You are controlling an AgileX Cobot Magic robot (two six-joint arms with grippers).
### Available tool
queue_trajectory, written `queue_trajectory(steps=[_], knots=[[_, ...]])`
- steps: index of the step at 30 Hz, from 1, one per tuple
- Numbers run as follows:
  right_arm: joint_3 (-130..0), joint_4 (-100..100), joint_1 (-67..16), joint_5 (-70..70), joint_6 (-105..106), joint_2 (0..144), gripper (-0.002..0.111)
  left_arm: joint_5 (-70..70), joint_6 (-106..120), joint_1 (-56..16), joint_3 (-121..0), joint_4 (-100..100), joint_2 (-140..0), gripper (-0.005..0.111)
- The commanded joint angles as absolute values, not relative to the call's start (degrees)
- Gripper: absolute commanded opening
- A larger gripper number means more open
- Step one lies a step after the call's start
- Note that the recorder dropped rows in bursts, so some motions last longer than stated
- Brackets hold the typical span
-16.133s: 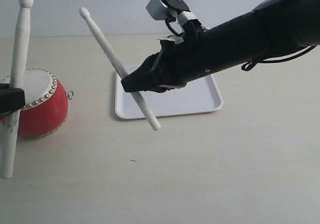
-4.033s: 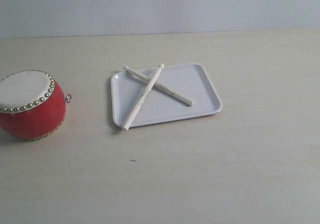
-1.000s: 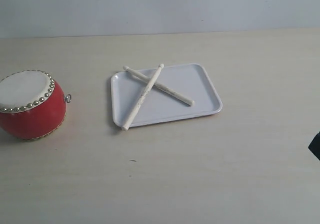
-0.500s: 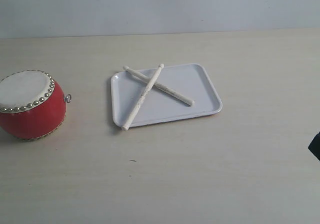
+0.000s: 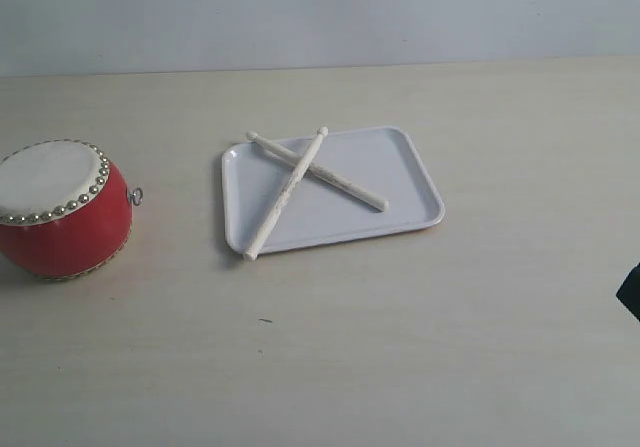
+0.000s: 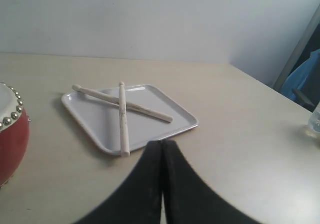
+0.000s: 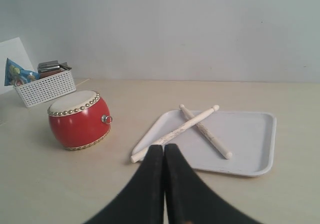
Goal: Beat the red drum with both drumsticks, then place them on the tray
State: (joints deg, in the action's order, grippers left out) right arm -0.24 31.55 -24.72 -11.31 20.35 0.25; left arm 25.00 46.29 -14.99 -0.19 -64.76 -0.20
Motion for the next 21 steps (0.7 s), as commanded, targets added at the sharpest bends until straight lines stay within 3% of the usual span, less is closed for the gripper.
queue_trajectory(steps=[1, 14, 21], knots=[[0.0, 31.4, -24.6, -11.3, 21.0, 0.0, 0.0, 24.7, 46.1, -15.2, 0.0, -61.7, 0.0, 0.0], [0.0, 31.4, -24.6, -11.3, 21.0, 0.0, 0.0, 22.1, 35.6, -15.2, 0.0, -54.5, 0.0, 0.0], [0.0, 31.4, -24.6, -11.3, 21.0, 0.0, 0.0, 18.4, 5.7, -15.2, 0.0, -30.7, 0.0, 0.0]])
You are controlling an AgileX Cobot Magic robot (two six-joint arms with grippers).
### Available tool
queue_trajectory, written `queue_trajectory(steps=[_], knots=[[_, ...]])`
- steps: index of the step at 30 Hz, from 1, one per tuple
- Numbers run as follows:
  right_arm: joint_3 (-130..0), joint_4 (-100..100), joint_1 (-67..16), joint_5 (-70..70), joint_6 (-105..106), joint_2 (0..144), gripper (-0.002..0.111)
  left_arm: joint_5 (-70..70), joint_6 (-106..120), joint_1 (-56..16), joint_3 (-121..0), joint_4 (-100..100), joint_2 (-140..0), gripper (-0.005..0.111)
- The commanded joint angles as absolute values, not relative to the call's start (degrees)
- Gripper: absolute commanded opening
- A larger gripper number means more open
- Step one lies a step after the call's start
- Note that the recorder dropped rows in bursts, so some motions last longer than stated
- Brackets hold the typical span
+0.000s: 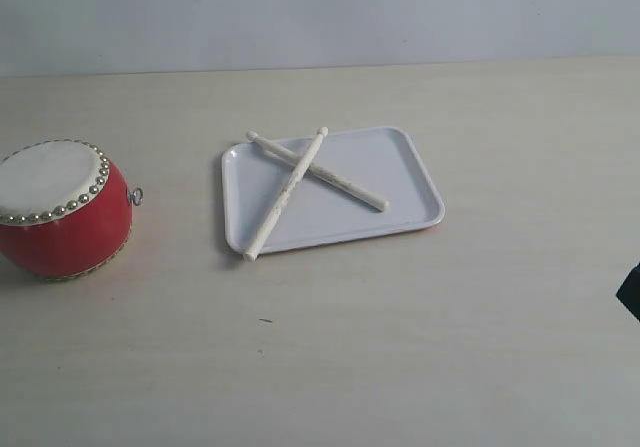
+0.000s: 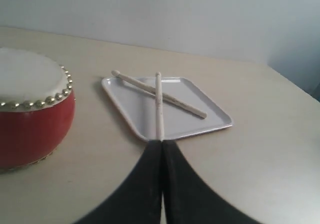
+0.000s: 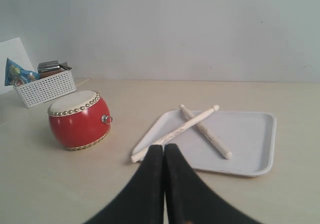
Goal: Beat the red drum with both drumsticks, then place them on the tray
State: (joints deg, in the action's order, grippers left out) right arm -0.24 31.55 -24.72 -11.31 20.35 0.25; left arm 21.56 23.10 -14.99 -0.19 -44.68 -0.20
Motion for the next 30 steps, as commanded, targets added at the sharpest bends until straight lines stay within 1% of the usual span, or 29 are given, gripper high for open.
queue_trajectory(steps=[1, 3, 6, 11, 15, 23, 27, 30], knots=[[0.0, 31.5, -24.6, -11.3, 21.0, 0.0, 0.0, 18.0, 2.4, -15.2, 0.0, -27.6, 0.0, 0.0], [0.0, 31.5, -24.6, -11.3, 21.0, 0.0, 0.0, 17.7, -1.8, -15.2, 0.0, -22.3, 0.0, 0.0], [0.0, 31.5, -24.6, -11.3, 21.0, 0.0, 0.0, 17.7, -1.5, -15.2, 0.0, -19.0, 0.0, 0.0], [0.0, 31.5, -24.6, -11.3, 21.0, 0.0, 0.0, 17.7, 4.9, -15.2, 0.0, -18.3, 0.0, 0.0], [0.0, 31.5, -23.8, -11.3, 21.0, 0.0, 0.0, 17.7, 5.0, -15.0, 0.0, -16.0, 0.0, 0.0], [0.0, 31.5, -16.1, -11.3, 21.0, 0.0, 0.0, 17.9, 2.3, -12.7, 0.0, -13.1, 0.0, 0.0], [0.0, 31.5, -11.8, -11.3, 21.0, 0.0, 0.0, 17.9, -3.9, -12.6, 0.0, -9.2, 0.0, 0.0], [0.0, 31.5, -8.7, -11.3, 21.0, 0.0, 0.0, 17.9, -4.0, -12.6, 0.0, -9.2, 0.0, 0.0]])
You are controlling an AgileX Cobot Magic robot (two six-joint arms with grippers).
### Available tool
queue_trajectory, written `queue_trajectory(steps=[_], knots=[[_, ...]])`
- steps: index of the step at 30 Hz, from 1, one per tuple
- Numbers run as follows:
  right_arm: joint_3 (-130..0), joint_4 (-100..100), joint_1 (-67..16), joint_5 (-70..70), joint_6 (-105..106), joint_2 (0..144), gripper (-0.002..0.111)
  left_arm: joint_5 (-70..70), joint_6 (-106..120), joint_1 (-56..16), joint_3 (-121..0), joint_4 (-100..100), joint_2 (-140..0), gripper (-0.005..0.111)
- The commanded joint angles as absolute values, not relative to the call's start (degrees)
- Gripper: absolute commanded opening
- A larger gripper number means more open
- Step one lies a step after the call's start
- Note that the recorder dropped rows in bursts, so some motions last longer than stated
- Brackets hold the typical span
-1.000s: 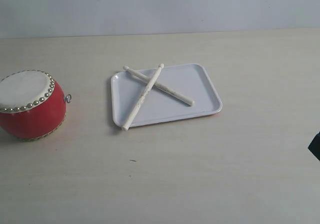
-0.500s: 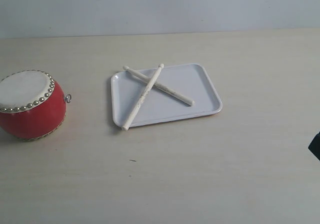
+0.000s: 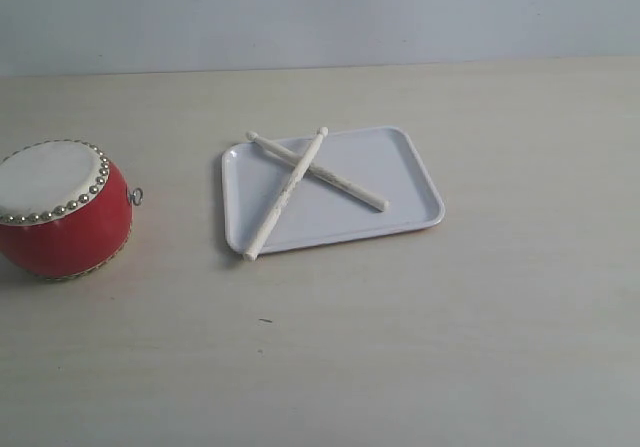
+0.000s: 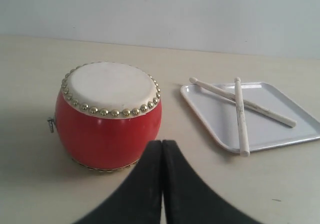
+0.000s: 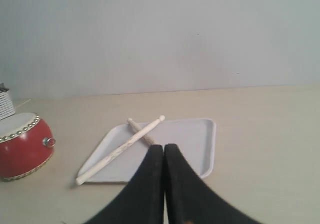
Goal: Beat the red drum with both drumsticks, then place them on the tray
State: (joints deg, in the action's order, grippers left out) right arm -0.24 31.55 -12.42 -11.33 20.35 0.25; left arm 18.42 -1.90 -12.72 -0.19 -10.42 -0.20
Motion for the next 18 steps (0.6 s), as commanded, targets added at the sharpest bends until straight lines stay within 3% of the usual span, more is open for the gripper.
queue_trajectory(steps=[1, 10, 18], knots=[[0.0, 31.5, -7.6, -11.3, 21.0, 0.0, 0.0, 17.9, -3.5, -12.6, 0.0, -9.2, 0.0, 0.0], [0.0, 31.5, 0.6, -11.3, 21.0, 0.0, 0.0, 19.5, -3.0, -12.6, 0.0, -9.2, 0.0, 0.0], [0.0, 31.5, 1.0, -11.3, 21.0, 0.0, 0.0, 20.6, 2.2, -12.6, 0.0, -9.2, 0.0, 0.0]])
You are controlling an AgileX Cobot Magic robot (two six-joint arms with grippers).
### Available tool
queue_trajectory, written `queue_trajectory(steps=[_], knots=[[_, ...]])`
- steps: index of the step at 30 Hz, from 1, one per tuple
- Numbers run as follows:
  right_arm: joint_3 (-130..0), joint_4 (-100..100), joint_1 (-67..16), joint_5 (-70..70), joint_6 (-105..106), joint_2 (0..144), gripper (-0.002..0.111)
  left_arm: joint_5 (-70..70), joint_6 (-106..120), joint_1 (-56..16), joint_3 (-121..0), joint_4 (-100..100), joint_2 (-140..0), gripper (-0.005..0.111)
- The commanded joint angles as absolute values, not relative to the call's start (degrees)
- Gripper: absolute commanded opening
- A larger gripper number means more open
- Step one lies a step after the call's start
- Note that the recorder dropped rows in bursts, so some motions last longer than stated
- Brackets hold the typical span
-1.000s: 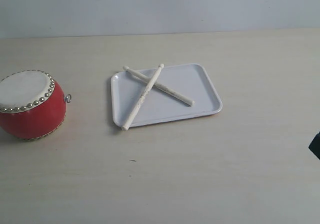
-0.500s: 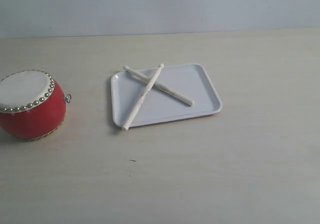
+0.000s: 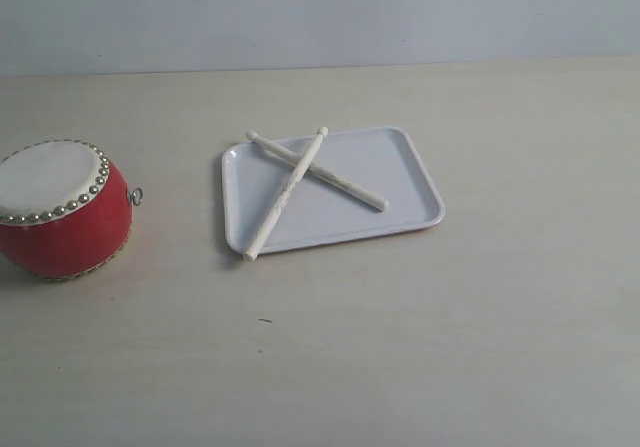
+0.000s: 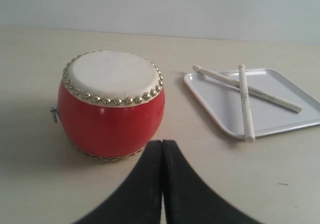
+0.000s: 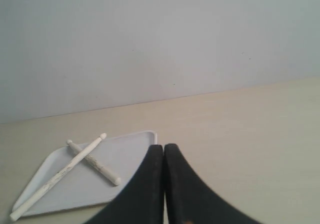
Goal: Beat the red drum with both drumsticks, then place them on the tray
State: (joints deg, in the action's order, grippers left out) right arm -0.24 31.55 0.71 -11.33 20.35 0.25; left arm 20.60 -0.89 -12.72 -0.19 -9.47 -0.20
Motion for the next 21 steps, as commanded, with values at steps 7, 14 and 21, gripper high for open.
queue_trajectory(steps=[7, 14, 21], knots=[[0.0, 31.5, 1.0, -11.3, 21.0, 0.0, 0.0, 20.6, 2.8, -12.6, 0.0, -9.2, 0.0, 0.0], [0.0, 31.5, 1.1, -11.2, 21.0, 0.0, 0.0, 20.6, 2.9, -12.6, 0.0, -9.2, 0.0, 0.0], [0.0, 31.5, 1.1, -11.1, 21.0, 0.0, 0.0, 20.6, 2.9, -12.6, 0.0, -9.2, 0.0, 0.0]])
